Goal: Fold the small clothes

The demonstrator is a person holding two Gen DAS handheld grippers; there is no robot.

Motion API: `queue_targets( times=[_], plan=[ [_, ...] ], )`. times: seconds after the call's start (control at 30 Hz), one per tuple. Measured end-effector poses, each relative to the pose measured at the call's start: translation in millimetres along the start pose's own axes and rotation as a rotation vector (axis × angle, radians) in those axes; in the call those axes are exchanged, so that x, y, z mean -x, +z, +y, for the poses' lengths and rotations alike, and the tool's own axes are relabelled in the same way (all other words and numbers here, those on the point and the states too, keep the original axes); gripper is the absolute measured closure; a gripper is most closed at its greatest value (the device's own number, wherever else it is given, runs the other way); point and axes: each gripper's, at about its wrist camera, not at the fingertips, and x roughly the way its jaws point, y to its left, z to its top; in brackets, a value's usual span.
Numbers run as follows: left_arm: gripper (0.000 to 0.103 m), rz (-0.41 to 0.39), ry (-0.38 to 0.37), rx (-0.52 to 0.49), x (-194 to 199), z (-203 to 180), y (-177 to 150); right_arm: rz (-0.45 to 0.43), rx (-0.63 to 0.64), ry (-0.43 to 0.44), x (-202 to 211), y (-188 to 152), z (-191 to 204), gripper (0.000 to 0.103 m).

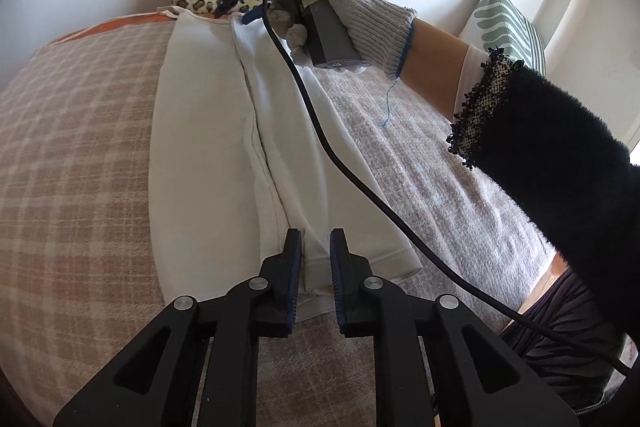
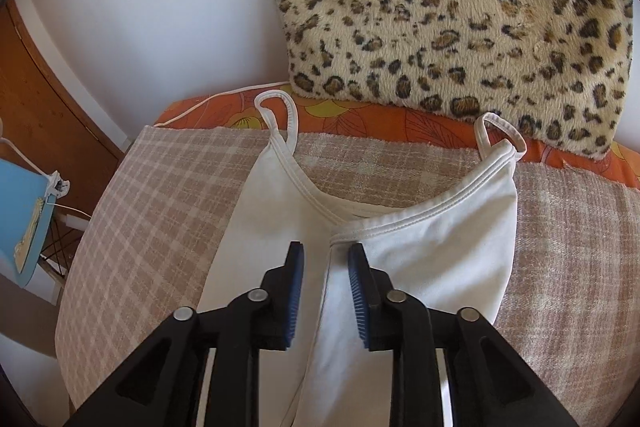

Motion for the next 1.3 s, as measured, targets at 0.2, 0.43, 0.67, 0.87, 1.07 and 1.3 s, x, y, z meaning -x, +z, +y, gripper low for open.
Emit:
queue_targets(
  times=[0.2, 0.43, 0.67, 0.87, 1.07, 1.3],
  plan=[
    [0.084, -0.053, 0.069, -0.009, 25.1, 16.0, -12.0, -0.062, 0.067, -0.002, 20.2, 6.7, 14.4, 0.049],
    [0.076, 0.004, 0.162, 0.028, 12.3, 35.7, -22.5, 0.005, 0.135, 0.034, 1.4, 4.9, 46.7, 0.049],
    [0.079, 0.013, 0.169, -0.019, -3.0, 31.9, -23.7, 0.088, 0.15, 0.006, -34.9, 0.0, 74.5, 0.049],
    [0.098, 0.001, 0.128, 0.001, -4.1, 38.4, -20.0, 0.107, 0.182, -0.082, -50.8, -5.0, 85.7, 0.071],
    [0.099, -0.012, 0.121, 0.06, 2.8, 50.1, -24.1, 0.09, 0.1, -0.017, -54.3, -1.1, 79.1, 0.103],
    [0.096, -0.029, 0.244, 0.086, 5.4, 41.1, -27.4, 0.056, 0.064, 0.043, -54.9, 2.5, 79.0, 0.103]
  ],
)
